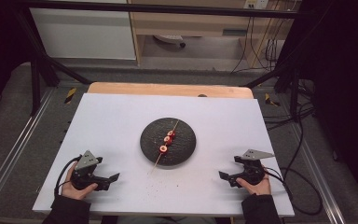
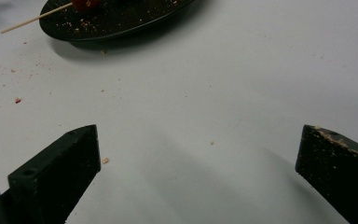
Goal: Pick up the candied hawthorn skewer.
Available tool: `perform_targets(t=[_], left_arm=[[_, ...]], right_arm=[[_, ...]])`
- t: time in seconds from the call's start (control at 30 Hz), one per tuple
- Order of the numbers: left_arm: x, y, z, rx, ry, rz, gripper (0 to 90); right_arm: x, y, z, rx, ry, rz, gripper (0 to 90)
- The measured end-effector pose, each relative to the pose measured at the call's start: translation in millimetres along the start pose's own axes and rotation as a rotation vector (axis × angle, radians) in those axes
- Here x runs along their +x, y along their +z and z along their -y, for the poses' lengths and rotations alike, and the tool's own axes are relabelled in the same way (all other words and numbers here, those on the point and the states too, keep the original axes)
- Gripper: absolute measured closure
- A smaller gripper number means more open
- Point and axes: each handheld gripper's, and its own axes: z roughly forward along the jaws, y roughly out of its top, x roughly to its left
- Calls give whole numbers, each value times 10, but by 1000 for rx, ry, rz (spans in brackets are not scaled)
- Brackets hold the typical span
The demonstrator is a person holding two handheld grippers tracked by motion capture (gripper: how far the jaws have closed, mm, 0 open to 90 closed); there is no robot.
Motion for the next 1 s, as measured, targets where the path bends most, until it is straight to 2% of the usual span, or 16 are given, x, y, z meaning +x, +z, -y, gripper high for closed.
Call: perform_targets(t=[0.67,1.0], left_arm=[[-86,59,-93,7,18,10,37],[-149,73,-178,3,6,5,40]], right_arm=[[13,-16,-4,-16,-4,1,7],[15,-17,-8,-19,-8,6,7]])
